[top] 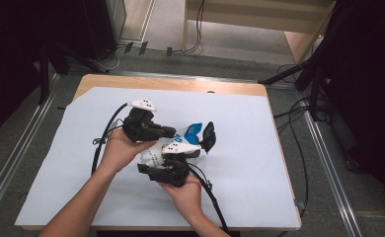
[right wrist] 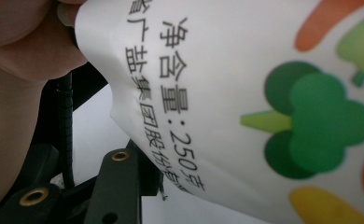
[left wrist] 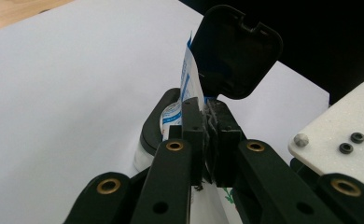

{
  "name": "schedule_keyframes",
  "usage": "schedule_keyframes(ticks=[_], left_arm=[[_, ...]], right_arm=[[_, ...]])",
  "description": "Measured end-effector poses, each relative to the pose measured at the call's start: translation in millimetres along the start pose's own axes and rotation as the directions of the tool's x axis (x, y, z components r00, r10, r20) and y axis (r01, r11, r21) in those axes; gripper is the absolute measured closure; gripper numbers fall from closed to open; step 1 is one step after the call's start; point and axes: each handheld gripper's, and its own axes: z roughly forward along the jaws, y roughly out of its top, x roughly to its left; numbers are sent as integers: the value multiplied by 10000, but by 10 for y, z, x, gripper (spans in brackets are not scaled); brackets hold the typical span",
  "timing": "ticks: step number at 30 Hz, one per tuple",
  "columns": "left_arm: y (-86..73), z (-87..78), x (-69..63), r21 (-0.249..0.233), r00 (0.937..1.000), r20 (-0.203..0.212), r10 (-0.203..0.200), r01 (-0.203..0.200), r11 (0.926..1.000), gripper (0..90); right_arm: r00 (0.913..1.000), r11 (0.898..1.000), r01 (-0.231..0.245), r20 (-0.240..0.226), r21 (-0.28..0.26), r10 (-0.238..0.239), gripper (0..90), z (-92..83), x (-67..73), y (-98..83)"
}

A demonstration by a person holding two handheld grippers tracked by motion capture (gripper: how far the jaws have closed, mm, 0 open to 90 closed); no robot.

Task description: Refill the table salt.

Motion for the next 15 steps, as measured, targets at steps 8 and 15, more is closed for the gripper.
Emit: schedule_keyframes(ticks=[8, 15], left_arm=[[-5, 2, -1, -207, 9998, -191, -24, 20, 9998, 891], [-4, 5, 4, -297, 9996, -282, -96, 87, 9995, 899]], right_arm=[[9999, 9999, -120, -56, -54, 120, 595, -8, -24, 5], [10000, 10000, -12, -6, -14, 12, 582, -4, -21, 9]])
